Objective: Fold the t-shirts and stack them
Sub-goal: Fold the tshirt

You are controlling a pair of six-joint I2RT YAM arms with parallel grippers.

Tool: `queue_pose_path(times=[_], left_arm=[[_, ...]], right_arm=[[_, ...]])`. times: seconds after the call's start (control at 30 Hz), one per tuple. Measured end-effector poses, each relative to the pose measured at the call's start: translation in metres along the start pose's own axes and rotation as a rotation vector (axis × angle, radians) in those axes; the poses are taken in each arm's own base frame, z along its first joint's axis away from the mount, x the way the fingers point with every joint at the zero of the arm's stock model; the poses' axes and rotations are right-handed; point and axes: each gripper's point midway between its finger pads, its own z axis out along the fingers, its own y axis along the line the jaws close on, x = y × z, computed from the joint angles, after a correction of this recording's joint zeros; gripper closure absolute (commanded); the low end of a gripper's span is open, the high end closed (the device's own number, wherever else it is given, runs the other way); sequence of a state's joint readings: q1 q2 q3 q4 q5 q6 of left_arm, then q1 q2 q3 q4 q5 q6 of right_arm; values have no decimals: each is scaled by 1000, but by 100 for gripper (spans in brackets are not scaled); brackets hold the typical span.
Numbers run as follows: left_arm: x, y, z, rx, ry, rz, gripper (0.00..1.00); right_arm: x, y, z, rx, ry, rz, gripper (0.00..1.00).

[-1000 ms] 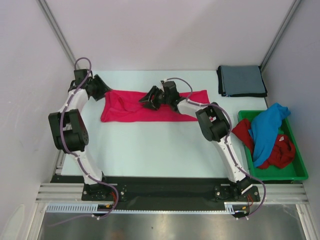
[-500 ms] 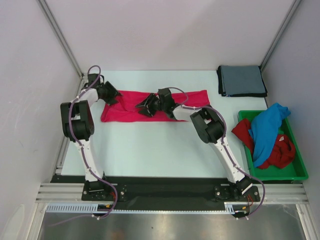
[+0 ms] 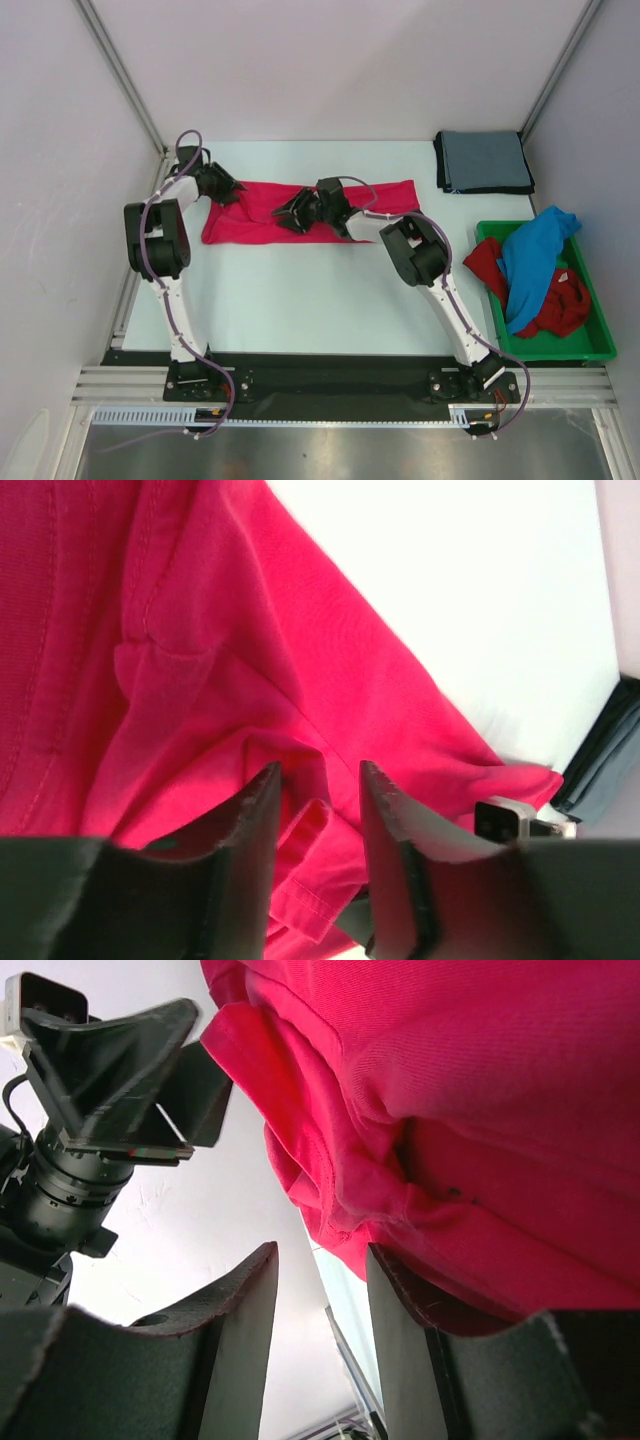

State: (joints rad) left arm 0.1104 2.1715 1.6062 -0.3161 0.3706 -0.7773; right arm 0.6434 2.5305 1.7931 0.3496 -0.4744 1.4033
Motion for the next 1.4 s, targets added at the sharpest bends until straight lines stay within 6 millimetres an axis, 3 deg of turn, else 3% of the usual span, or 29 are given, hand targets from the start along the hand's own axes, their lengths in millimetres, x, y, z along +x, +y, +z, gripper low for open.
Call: queue_pose_path(times=[0.07, 0.23, 0.47, 0.77, 0.9, 1.07, 1.17, 1.4], left_arm=[[0, 1, 3, -1, 4, -5, 77], [2, 2, 9, 5, 22, -6, 90], [3, 1, 8, 12, 26, -3, 94], [1, -2, 5, 17, 20, 11, 95], [0, -5, 3, 25, 17, 13, 98], [-2, -11, -2, 42, 11, 26, 100], [-6, -22, -7, 80, -1, 41, 100], [-21, -45, -14, 144, -36, 72, 100]], right_arm=[[1, 0, 1, 2, -4, 0, 54], [3, -2, 3, 7, -8, 0, 56], [2, -16, 13, 25, -13, 25, 66], [1, -7, 22, 6, -22, 29, 68], [0, -5, 23, 5, -25, 34, 89], [-1, -3, 23, 0, -25, 41, 94], [-6, -1, 20, -9, -27, 41, 100], [-34, 11, 6, -69, -36, 58, 100]])
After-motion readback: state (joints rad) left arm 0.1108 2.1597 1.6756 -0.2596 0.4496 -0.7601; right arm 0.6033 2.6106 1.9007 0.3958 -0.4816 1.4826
